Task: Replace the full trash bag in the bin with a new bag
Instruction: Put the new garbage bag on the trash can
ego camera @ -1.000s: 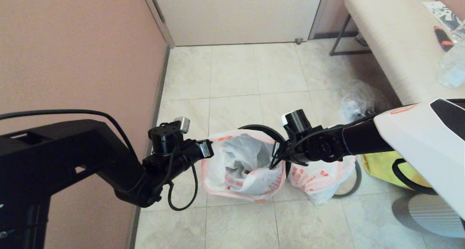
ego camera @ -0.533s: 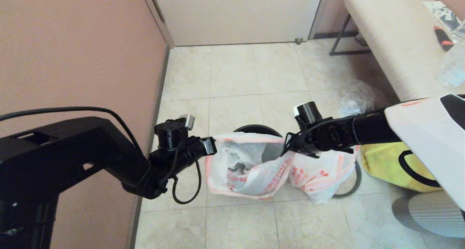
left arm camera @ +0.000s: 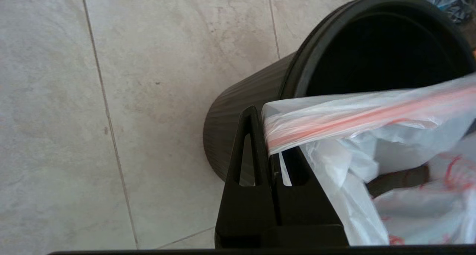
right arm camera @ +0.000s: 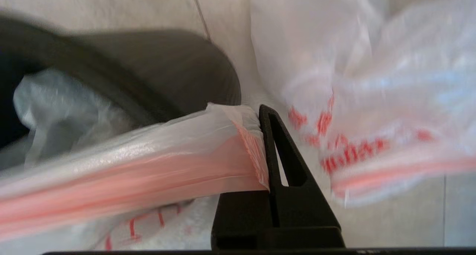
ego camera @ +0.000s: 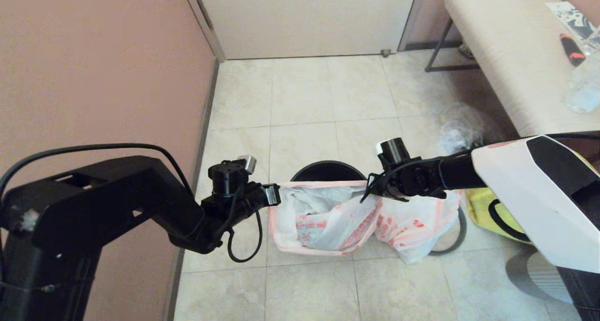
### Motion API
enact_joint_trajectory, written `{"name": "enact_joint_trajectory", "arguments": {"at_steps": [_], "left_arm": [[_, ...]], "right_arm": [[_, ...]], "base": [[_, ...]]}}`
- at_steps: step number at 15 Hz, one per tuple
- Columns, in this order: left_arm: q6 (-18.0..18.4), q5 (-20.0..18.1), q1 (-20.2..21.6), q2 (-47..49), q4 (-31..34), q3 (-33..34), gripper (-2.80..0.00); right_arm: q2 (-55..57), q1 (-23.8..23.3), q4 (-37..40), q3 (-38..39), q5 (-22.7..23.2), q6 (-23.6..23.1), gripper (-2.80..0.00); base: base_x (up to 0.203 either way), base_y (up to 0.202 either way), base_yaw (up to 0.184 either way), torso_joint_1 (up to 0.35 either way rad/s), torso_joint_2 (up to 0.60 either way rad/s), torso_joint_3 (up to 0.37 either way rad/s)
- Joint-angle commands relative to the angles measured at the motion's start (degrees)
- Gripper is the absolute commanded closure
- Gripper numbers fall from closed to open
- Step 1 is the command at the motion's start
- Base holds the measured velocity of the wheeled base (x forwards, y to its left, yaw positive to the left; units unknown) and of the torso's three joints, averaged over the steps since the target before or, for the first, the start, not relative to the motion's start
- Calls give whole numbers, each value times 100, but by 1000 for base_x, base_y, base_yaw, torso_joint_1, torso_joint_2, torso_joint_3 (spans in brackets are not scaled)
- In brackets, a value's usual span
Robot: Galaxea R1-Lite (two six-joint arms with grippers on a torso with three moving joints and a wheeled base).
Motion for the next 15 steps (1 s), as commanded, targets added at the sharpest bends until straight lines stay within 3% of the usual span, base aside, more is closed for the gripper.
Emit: {"name": "enact_joint_trajectory", "arguments": {"at_steps": [1,6,15], "left_arm": [[-11,4,7,85,-27,-91,0],[-31,153,105,301,184,-579,0],[205,154,450,-123,174,792,0]], "right_arm": [[287,-9,7,-314,-20,-43,0],[758,7,-176,-932,-206,-518,0],[640,805,-351,-958,79,-557,0]], "base": [[0,0,0,0,0,0],[0,0,0,0,0,0],[0,0,0,0,0,0]]}}
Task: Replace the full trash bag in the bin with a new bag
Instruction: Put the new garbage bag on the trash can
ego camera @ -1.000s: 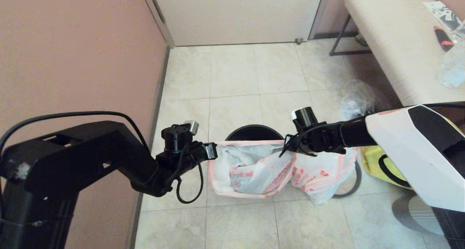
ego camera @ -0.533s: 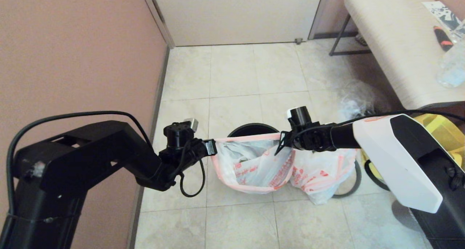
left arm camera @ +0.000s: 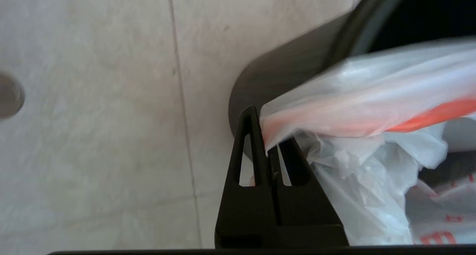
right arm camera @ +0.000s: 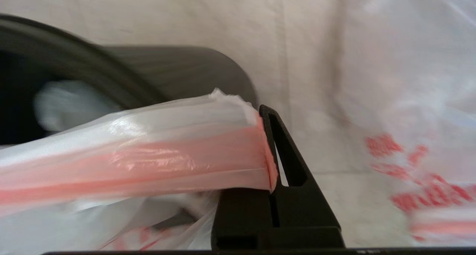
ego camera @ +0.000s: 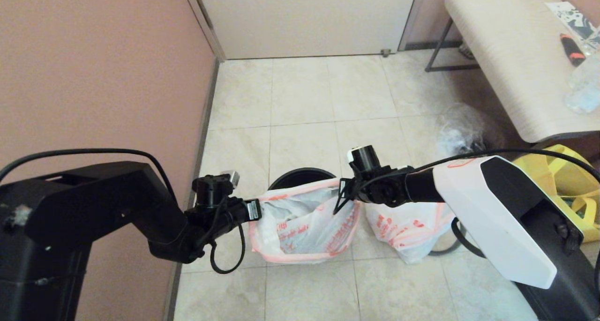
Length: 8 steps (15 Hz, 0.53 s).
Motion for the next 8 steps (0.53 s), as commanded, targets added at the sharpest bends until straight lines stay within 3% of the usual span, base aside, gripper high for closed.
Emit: {"name": "enact_joint_trajectory", "arguments": {"at_steps": [1,5,8], "left_arm": [[-9,-13,31,-196,-16,249,0],[-9,-12,-59,-573,26,928,0],[-66,-51,-54,-901,-20,1025,0]], "right_arm": [[-126,66,-86,5,13,17,0],[-568,81,8,477,14,149,0],[-1095,183,-29,874,17,333,0]], "base": [[0,0,0,0,0,0],[0,0,0,0,0,0],[0,0,0,0,0,0]]}}
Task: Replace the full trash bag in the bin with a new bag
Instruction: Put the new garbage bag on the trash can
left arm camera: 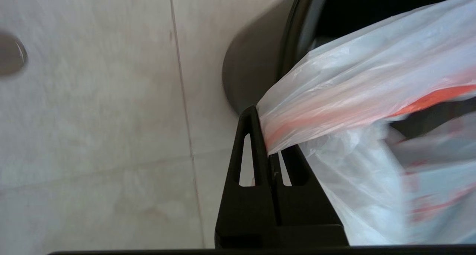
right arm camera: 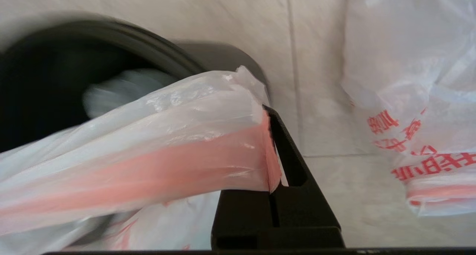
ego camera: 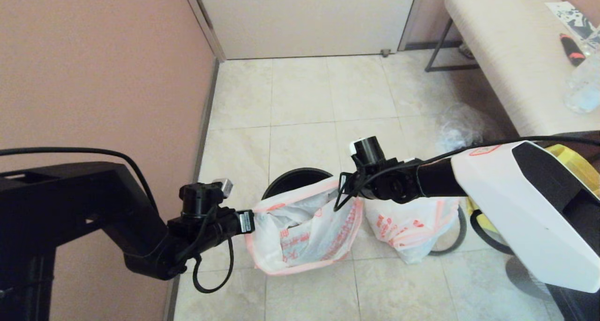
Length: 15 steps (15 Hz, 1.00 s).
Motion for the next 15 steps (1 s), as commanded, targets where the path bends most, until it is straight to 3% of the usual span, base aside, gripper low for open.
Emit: {"name": "enact_joint_trajectory", "arguments": {"at_steps": [1,4,7,15], "left_arm": [[-52,-15,-3,-327,-39,-26,0],[-113,-90,-59,-813,311,-119,0],[-449,-501,-58,-1268,983,-331,0],[-769,-558,-17,-1554,1113,-605,0]], "right_arm": [[-416,53,-16,93,5,102,0],[-710,140,41,90,29,136,0],[-892,202,94,49,30,130,0],[-1258,228,455,-39,32,400,0]], "base": [[0,0,0,0,0,0],[0,0,0,0,0,0],[0,0,0,0,0,0],[0,0,0,0,0,0]]}}
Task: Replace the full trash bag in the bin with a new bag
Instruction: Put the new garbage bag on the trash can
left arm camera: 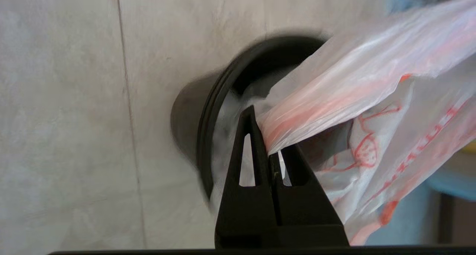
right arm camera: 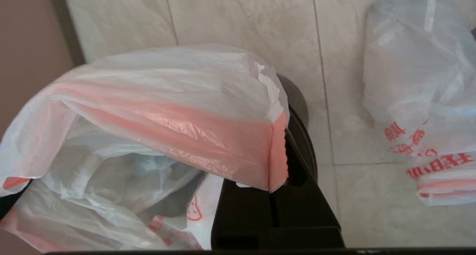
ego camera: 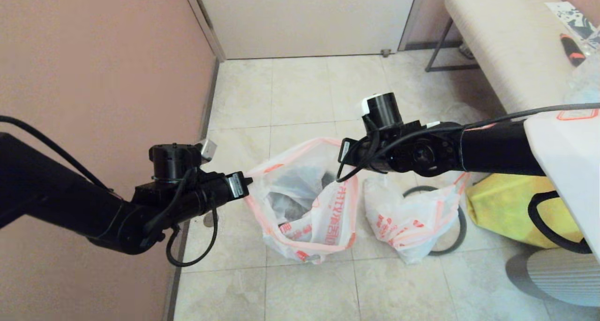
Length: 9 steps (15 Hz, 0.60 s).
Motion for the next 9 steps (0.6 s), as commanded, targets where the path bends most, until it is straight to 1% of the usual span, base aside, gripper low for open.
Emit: {"name": "enact_joint_trajectory", "arguments": {"at_steps": [1,5,9], "left_arm": [[-36,-5,21,-151,-15,-109,0],[-120,-3,4,-313,-5,-195,0],[-104,22,14,272,-115,-484,0]], "right_arm": [[-159,14,-2,-11,-5,57,0],[-248,33,-46,-37,-11,75,0],[143,-121,-153,-362,6,52,0]], "base": [[0,0,0,0,0,0],[0,0,0,0,0,0],[0,0,0,0,0,0]]}}
